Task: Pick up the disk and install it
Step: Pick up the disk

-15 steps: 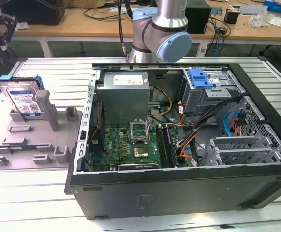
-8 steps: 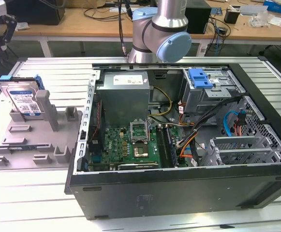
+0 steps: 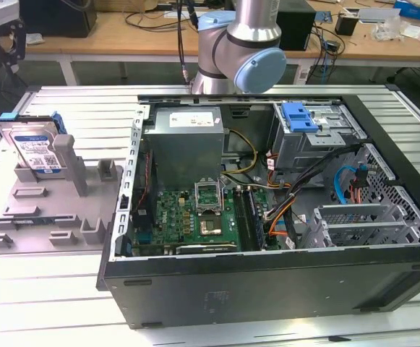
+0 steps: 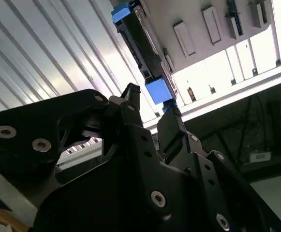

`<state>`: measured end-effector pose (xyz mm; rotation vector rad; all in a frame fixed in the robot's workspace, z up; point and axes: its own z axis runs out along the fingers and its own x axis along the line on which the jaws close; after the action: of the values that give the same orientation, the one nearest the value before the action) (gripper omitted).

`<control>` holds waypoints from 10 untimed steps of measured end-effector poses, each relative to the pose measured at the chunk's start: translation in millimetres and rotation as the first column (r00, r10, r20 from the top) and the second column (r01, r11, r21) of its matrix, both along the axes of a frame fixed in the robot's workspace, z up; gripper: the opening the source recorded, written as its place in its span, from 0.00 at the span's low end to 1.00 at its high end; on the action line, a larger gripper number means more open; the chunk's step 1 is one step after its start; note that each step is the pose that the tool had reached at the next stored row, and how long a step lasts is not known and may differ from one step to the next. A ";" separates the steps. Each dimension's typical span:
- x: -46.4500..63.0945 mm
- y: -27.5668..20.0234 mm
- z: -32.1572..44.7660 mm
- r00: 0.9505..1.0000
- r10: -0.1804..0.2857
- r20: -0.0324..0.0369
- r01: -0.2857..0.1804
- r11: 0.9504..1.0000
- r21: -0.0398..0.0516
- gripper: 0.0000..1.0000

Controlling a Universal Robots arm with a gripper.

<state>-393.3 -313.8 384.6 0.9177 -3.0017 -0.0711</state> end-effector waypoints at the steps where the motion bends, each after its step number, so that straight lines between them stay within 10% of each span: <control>1: 0.0 0.0 0.0 1.000 0.017 -0.001 -0.017 1.000 0.000 0.42; 7: 0.0 0.0 -0.3 0.990 0.143 -0.005 -0.143 0.990 0.000 0.44; 10: 0.1 -0.1 -0.4 0.974 0.227 -0.006 -0.227 0.974 -0.001 0.50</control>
<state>-393.2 -314.0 384.2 1.2493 -2.8672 -0.0708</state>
